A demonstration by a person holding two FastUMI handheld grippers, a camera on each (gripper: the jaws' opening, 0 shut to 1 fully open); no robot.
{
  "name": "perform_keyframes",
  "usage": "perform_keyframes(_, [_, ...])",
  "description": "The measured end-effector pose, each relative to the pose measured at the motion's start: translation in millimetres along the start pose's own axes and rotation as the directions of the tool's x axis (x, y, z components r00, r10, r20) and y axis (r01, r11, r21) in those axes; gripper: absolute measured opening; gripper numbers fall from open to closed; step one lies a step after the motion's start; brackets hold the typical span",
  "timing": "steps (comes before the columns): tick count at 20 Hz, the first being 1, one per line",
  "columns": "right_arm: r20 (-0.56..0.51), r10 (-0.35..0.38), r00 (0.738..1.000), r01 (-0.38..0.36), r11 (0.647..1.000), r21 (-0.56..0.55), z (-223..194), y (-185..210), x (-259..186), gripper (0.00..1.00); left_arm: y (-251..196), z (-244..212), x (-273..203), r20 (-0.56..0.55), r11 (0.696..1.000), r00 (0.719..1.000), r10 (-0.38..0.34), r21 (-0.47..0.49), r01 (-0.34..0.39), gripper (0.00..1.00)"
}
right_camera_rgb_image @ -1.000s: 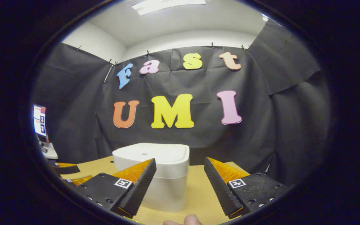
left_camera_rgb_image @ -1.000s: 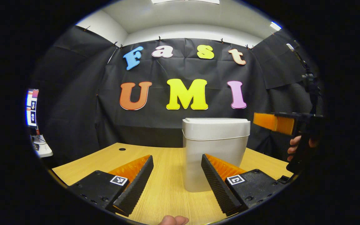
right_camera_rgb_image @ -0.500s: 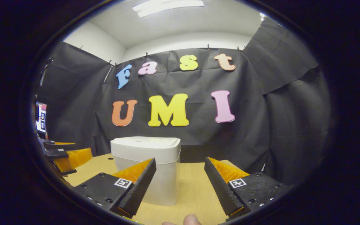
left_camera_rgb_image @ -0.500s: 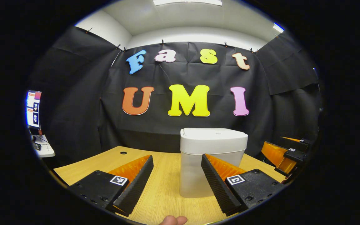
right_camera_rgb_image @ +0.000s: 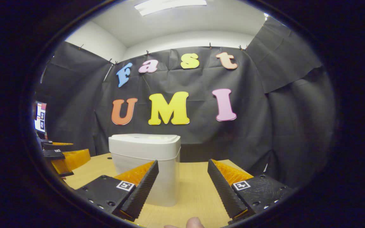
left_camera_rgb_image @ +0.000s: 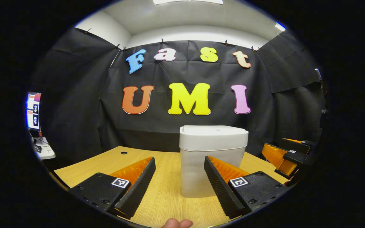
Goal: Press the lid of the desktop garbage bin to open it, pick up the crumpled paper on the desktop and throw it into the bin, then pick up the pop can on the desktop and drop it into the bin, and finally close the garbage bin lid.
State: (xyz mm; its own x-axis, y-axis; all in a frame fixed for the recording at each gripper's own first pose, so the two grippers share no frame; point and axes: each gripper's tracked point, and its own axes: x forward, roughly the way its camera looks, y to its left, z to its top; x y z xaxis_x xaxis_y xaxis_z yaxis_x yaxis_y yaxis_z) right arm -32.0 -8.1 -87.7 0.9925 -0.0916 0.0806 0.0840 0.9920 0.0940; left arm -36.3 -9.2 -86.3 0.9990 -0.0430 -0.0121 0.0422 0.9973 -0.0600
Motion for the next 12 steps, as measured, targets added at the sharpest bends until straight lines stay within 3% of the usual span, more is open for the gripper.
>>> perform_keyframes(12, [0.016,0.005,1.000,-0.005,1.000,-0.011,3,8,-2,0.96,1,6,3,0.024,0.999,1.000,-0.002,0.046,0.001,0.99])
